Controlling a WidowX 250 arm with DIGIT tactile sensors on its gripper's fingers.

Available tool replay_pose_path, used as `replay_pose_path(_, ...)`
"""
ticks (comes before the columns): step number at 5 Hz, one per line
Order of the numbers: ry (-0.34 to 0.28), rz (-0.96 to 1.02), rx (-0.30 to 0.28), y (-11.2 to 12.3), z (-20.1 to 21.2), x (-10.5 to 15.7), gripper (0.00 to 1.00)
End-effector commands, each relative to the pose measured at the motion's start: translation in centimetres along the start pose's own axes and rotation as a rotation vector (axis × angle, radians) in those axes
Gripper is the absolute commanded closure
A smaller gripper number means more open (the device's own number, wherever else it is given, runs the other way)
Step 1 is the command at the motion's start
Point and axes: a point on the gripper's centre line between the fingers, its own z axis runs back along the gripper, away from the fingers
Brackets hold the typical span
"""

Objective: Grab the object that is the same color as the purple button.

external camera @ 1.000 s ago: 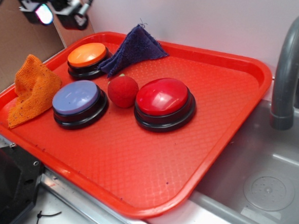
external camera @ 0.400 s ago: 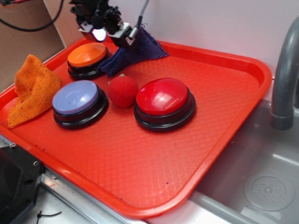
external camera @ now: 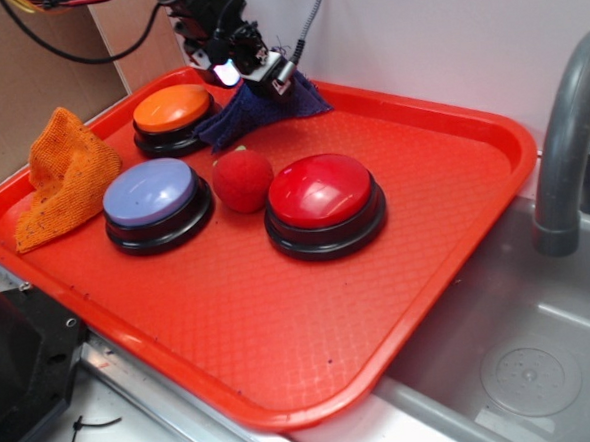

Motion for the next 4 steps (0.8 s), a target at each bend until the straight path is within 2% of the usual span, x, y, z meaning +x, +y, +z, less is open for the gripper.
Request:
replay_pose_path(1, -0.028, -0.059, 0.026, -0.3, 0.2, 2.4, 1.0)
replay_pose_path(2, -0.017, -0.065, 0.014, -0.5, 0.9, 2.1, 1.0)
replay_pose_path(3, 0.069, -0.018, 0.053, -0.7, 3.8, 2.0, 1.0)
replay_pose_path(4, 0.123, 0.027, 0.083, -1.2, 8.4, 1.1, 1.0)
